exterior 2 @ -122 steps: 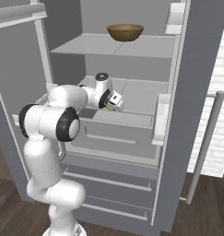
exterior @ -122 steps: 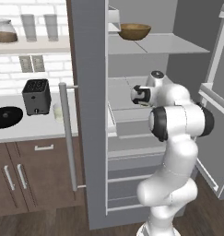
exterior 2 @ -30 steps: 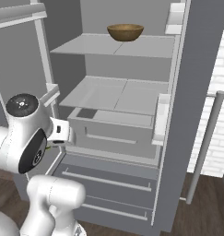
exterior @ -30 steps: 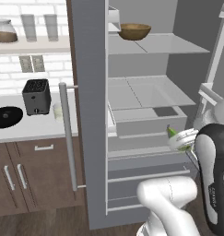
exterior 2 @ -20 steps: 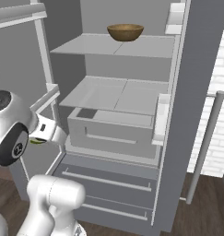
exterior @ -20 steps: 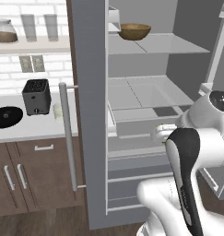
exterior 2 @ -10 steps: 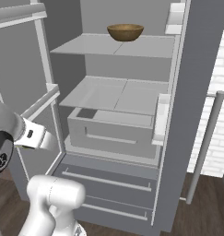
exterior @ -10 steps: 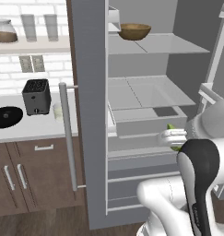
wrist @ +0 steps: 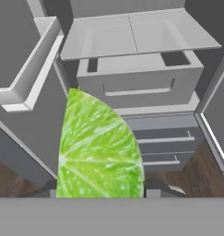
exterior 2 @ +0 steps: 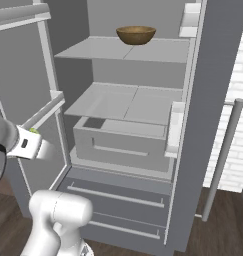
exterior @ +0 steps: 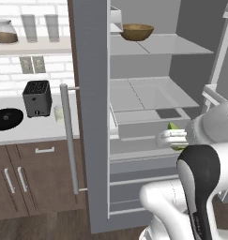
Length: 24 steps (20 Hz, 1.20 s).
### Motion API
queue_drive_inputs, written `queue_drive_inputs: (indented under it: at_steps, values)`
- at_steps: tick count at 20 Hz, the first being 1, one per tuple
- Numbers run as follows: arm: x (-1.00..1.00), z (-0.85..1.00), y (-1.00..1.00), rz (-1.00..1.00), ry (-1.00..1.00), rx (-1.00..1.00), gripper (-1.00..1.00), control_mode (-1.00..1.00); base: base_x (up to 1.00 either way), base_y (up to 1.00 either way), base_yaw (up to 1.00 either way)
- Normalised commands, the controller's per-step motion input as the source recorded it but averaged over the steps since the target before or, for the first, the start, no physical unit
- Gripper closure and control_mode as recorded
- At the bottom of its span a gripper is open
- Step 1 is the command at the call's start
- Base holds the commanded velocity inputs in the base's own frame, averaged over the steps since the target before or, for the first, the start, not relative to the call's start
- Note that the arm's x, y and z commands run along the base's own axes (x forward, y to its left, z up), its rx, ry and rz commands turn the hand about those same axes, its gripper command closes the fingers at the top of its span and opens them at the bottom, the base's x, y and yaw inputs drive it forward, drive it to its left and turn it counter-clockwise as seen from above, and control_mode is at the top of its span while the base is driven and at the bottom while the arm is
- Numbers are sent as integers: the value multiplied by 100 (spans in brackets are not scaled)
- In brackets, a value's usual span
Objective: Grab a lemon wedge from the fridge and one ice cube from the ice bowl, and put them in the glass of lemonade.
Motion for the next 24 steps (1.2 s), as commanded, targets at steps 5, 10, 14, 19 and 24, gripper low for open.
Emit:
queue_drive_inputs:
  at_steps: [5, 10, 14, 19, 24]
  values:
    - [-14, 5, 0, 0, -7, 0, 100, -100, 0, 0, 0]
    - [-19, 4, 0, 0, -6, 0, 100, -100, 0, 0, 0]
    - [-15, 2, 0, 0, -6, 0, 100, -100, 0, 0, 0]
    - [-13, 4, 0, 0, -5, 0, 100, 100, -37, 0, 0]
    - [0, 0, 0, 0, 0, 0, 100, 100, -87, 9, 0]
